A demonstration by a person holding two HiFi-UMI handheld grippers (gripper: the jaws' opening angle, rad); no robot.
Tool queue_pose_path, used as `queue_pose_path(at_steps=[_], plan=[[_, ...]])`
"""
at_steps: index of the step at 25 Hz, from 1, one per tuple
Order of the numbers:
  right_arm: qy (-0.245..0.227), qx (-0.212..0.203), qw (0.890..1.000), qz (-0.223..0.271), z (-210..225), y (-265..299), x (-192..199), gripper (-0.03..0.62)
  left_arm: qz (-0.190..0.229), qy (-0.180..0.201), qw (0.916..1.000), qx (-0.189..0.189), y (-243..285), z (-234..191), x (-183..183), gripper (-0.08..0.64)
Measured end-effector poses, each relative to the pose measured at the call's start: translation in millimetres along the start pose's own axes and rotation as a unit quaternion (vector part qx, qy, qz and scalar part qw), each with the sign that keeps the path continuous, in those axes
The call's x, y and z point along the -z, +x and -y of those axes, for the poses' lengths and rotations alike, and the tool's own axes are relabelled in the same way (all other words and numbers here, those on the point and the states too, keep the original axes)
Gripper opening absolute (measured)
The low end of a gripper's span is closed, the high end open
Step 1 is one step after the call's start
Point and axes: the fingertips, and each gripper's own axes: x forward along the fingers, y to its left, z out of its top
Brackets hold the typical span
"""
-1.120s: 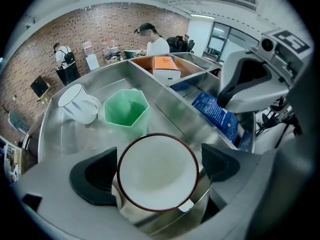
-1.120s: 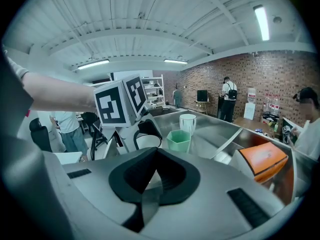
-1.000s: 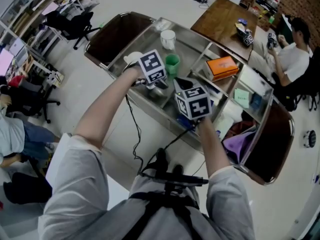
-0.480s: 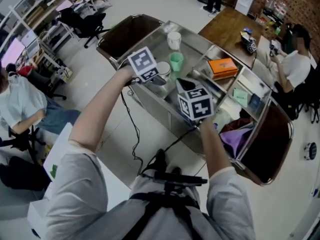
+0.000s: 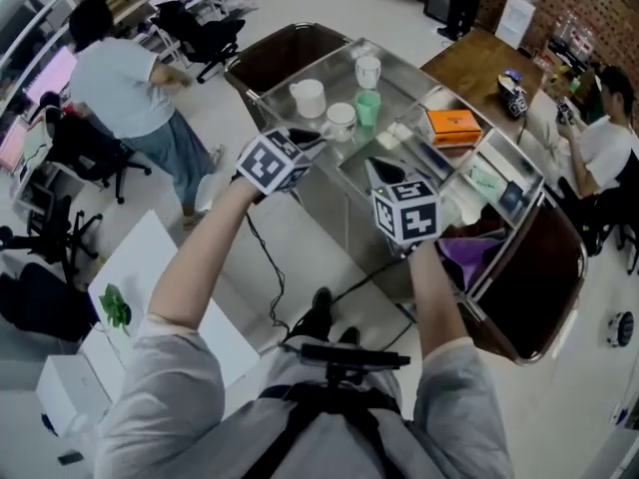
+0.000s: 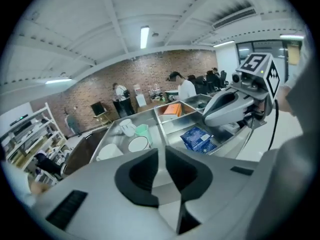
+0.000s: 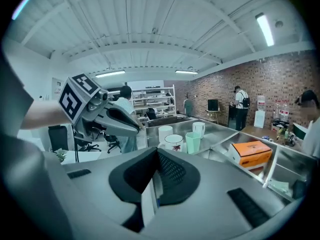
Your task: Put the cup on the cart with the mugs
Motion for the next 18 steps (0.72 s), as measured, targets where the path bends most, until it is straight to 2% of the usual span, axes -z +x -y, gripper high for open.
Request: queue_pose_path(at_steps=[1, 5, 8, 13, 18], plan=[[0.001, -0.004, 1.000, 0.003, -3.6, -5.8, 1.2, 0.008, 0.010, -0.012, 0.9997, -0.019, -7.0, 1.7, 4.1, 0.005], [0.007, -0.019, 1.000, 0.013, -16.4, -23.8, 9.7, 0.008, 0.035, -0.067, 0.9957, -0.053, -29.8, 19.7, 25.7, 0.002], [0.013, -0.023, 1.000, 0.016, -21.3, -33.6, 21.0, 0.008, 0.055, -0.110, 0.9896, -0.074, -43.3, 32.6, 44.5, 0.002], [0.029, -0.015, 0.999, 0.022, -28.2, -48.3, 38.5, 0.008, 0.082, -0.182, 0.9725, -0.119, -70.1, 37.8, 82.9, 0.002], [0.047, -0.001, 0.999, 0.021, -47.6, -59.7, 60.1, 0.008, 0.112, -0.248, 0.9507, -0.148, -96.8, 42.0, 119.0, 0.002]])
